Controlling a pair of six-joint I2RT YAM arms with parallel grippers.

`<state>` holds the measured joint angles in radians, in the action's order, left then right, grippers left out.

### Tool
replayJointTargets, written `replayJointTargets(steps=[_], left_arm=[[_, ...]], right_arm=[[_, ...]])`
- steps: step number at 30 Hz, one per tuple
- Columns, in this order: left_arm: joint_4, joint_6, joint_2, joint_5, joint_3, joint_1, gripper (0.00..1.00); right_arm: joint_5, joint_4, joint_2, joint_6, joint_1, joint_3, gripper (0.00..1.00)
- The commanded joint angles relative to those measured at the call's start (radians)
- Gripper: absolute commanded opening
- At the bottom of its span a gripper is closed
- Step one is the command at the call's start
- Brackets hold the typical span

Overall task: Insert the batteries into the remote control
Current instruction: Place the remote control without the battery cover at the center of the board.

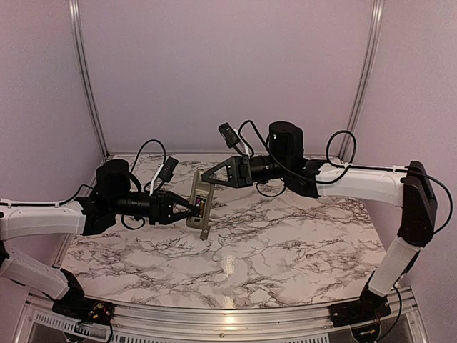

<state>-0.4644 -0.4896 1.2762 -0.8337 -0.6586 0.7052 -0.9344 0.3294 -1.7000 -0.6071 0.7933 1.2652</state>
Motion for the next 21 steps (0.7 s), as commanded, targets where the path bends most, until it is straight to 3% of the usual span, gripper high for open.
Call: replayJointTargets(steps=[1,3,11,15,19,21], left_arm=[[-0.04,-0.017,0.013,-0.023,0.005,0.004,0.02],[-0.034,-0.017,0.017,-0.026,0.004,0.003,0.0],[-0.042,-0.033,0.042,-0.04,-0.001,0.004,0.0],[-0.047,-0.04,0.054,-0.045,-0.008,0.004,0.0],[-0.029,-0.037,0.06,-0.046,-0.012,0.004,0.0],[-0.015,-0.032,0.059,-0.032,-0.01,0.004,0.13]], right_arm=[[-0.026,0.03,0.003,0.0,0.001,-0.002,0.32],[-0.043,-0.003,0.001,0.015,0.001,0.003,0.44],[-0.064,-0.199,-0.018,0.132,0.007,0.061,0.44],[-0.063,-0.215,-0.031,0.144,0.016,0.073,0.32],[-0.063,-0.211,-0.03,0.141,0.015,0.07,0.09],[-0.056,-0.214,-0.025,0.141,0.012,0.066,0.02]])
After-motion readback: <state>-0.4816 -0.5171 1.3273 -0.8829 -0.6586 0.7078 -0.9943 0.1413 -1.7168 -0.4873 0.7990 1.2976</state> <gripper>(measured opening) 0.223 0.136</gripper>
